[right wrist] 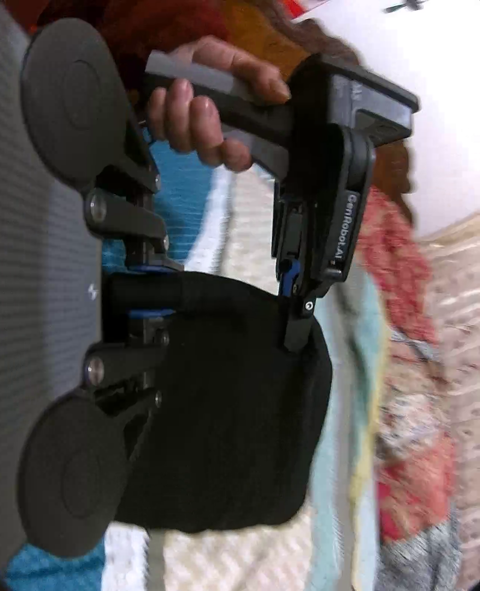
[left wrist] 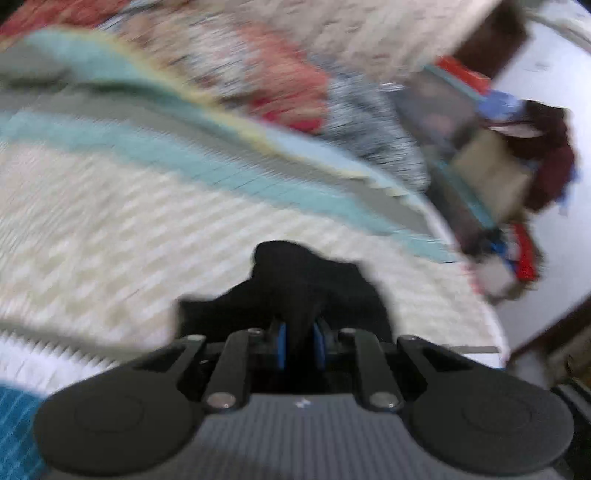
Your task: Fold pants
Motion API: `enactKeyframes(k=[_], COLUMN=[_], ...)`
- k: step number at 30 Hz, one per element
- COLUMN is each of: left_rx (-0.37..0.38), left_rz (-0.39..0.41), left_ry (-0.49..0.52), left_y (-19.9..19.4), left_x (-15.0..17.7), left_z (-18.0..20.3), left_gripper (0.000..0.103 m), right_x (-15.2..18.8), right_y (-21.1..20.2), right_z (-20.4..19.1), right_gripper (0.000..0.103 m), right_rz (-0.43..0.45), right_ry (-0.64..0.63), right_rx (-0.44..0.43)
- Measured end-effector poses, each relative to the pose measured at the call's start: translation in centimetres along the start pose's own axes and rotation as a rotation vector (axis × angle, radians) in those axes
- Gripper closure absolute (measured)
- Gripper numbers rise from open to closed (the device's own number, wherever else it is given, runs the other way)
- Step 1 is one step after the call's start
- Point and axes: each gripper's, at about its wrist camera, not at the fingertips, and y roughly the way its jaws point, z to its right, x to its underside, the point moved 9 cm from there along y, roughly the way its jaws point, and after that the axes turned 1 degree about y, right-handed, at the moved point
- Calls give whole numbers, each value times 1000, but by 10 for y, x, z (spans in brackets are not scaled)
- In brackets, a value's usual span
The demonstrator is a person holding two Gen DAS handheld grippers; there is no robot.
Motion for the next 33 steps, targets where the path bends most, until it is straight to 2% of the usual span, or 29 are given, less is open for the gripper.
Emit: enactKeyframes(k=[3,4,6,7,9,10,11,15,17,18,20,22,24,25,28,33], left_rx=[-91,-97,-69,-59,-56,-61,-62,31,62,66,30,-44,-125,-160,-171,-181], left_rz=[-110,-124,-70,-62,-49,-36,-21,40,56,59,44,-3,-66,-90,-58,-79], left_ry=[-104,-132,-169,-174,-168,-167,-168,-202,-173,-142,-83,-37,-4,13,-2,-56], left_y=[42,53,53,52,47,42,33,7,-4,-6,-2,10,28,38,40,25], left_x=[34,44,45,42,37,34,34,27,30,32,38,52,72,83,93,89], left_z=[-46,-53,-54,-52,-50,-50,-54,-44,-31,-23,-14,-14,-20,-24,-28,-30], left_gripper=[83,77,73,70,59,53,51,50,50,50,50,50,50,46,44,38], right_x=[27,31,27,22,11,7,1,-10,-11,-9,-2,8,21,32,43,37], right_y=[44,48,38,31,8,-5,-19,-66,-73,-75,-75,-63,-45,-35,-39,-46], right_z=[16,17,11,10,14,19,25,59,74,80,85,87,89,94,100,98], right_gripper=[81,79,74,67,57,57,57,58,60,65,67,67,66,61,59,56], right_rz=[-121,-130,-112,-106,-65,-37,-1,136,167,170,160,123,57,14,34,49], right_ry=[8,27,18,12,38,50,62,155,196,214,257,274,244,241,282,287], right_rx=[30,21,3,-14,-45,-49,-45,48,93,108,111,109,172,212,193,191])
